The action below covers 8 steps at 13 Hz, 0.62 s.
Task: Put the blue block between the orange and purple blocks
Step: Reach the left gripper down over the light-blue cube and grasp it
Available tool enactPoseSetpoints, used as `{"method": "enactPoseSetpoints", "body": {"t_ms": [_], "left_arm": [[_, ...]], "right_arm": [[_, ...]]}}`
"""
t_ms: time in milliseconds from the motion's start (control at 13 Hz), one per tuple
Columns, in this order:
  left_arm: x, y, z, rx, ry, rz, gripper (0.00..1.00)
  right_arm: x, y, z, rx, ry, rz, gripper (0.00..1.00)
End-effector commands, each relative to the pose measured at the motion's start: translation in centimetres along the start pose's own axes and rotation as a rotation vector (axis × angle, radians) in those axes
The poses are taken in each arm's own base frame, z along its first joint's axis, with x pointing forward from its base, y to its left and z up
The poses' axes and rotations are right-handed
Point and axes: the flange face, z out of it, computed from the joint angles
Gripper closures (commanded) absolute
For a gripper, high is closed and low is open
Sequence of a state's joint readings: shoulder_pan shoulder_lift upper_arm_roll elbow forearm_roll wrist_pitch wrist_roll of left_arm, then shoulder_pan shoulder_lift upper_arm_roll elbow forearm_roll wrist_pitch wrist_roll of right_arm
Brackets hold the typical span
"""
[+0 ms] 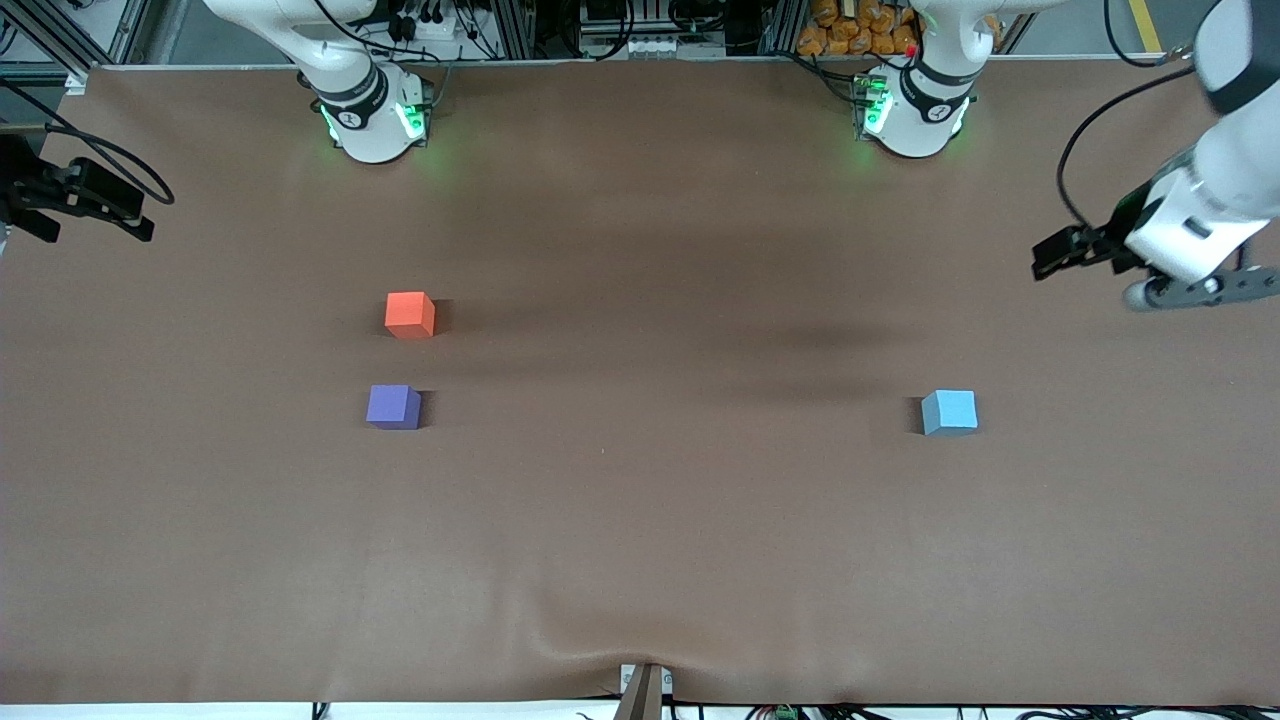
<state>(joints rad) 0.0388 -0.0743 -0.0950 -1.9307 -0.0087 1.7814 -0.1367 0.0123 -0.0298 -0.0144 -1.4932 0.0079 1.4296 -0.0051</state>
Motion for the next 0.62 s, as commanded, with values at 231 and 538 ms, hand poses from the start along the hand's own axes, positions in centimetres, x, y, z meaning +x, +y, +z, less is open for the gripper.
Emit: {"method": "enactPoseSetpoints", "body": {"t_ms": [231,538], "left_arm": [[1.4,0.0,11.4,0.001,0.030,0.039,0.00],[2.7,0.5,18.5,-0.014,0.093,0.058,0.00]], "right_arm": [[0.0,1.0,-0.3,0.035,-0.010,0.010,0.00],[0.0,2.1,-0.3,0.064,-0.008,0.031,0.00]]}}
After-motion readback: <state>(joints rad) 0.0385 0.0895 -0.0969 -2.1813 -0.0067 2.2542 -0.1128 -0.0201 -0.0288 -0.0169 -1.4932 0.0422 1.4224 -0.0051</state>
